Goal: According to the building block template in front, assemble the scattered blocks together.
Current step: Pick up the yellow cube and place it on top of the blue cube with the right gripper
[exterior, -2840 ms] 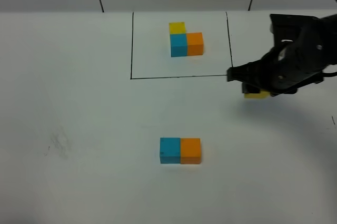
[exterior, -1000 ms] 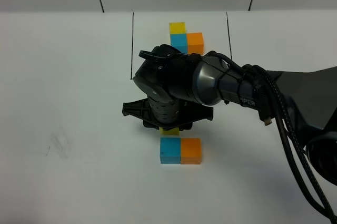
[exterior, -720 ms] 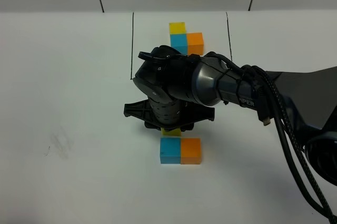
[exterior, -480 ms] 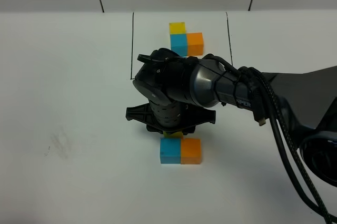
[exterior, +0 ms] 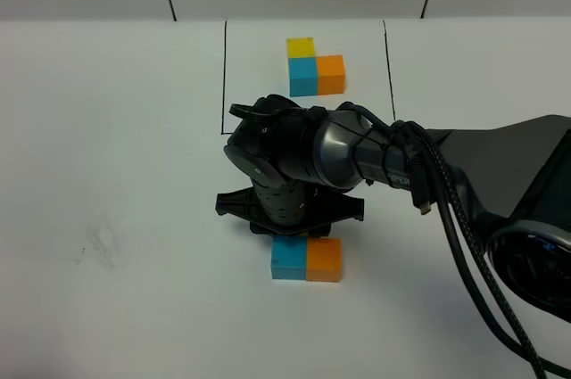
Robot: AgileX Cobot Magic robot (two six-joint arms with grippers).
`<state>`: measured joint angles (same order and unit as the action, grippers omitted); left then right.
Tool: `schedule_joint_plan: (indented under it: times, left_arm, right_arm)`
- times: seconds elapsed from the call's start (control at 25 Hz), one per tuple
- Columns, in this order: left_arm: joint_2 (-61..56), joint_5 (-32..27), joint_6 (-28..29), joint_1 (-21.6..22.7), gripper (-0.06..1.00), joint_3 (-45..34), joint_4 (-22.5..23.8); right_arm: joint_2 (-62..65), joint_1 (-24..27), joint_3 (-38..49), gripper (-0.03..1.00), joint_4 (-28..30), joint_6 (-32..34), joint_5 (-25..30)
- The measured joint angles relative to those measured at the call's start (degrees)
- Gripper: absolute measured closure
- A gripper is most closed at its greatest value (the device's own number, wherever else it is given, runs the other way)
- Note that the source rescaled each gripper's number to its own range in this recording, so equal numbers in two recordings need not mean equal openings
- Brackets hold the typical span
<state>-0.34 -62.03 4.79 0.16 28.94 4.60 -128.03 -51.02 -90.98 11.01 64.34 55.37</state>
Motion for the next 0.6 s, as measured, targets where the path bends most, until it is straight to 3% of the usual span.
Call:
schedule_joint_plan:
  times: [0.6]
  left_arm:
    - [0.00, 0.00, 0.00, 0.00, 0.35, 0.00, 0.00]
  right_arm:
    - [-0.50, -0.02, -1.52, 0.76, -0.53, -1.96, 0.34]
